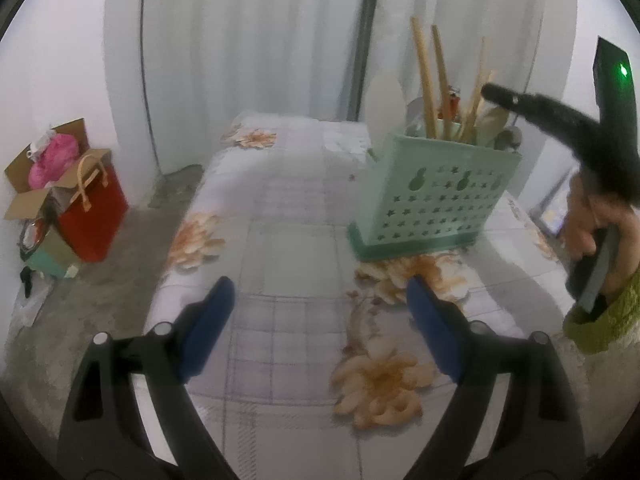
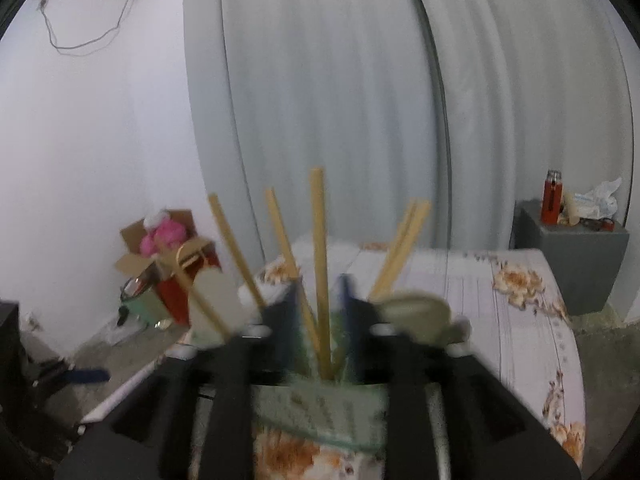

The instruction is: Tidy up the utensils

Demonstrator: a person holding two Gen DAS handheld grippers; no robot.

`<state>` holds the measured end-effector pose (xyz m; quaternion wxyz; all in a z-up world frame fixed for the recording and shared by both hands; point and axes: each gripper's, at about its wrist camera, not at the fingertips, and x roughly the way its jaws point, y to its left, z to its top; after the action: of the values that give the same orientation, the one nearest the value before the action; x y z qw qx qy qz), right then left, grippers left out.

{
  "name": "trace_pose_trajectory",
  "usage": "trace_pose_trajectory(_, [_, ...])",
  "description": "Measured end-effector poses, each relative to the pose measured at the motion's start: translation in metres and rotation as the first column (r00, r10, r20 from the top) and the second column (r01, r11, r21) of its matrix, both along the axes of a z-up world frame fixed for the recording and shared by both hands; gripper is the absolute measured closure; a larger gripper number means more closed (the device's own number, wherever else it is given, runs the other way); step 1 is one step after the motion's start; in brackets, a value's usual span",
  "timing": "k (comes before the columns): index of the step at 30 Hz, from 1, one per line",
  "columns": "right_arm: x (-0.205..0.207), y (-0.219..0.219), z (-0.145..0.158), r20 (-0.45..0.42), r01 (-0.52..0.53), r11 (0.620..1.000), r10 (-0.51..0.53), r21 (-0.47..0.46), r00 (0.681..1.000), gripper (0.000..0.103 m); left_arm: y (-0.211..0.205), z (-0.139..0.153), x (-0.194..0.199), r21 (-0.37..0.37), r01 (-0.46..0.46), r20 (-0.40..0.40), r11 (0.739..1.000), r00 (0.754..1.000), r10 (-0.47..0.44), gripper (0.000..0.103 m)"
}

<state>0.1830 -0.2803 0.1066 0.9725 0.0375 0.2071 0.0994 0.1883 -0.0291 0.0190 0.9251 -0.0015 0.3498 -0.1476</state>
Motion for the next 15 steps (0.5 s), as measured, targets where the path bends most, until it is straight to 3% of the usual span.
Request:
trace_pose_trajectory(7, [-0.044,-0.038,-0.008,0.005,-0.001,0.998,0.001,0.064,1.0,0.045,-0.018,0.007,0.018,-0.052,0.086,0.051,0.995,0.995,-0.083,0.019])
trace_pose_trajectory(11, [-0.042,-0.069,-0.037,-0.111,0.044,0.994,-0.033,0.1,0.993,0.044,-0.028,0.005,0.04,-0.092,0.15,0.067,0.984,0.987,-0.145,0.02])
trace_pose_trajectory(15, [-0.025,-0.088,-0.062,-0.192,0.039,0.994,-0.019,0.103,0.981,0.044,-0.045,-0.002,0.065,-0.067,0.2,0.067,0.977,0.978,-0.196,0.02])
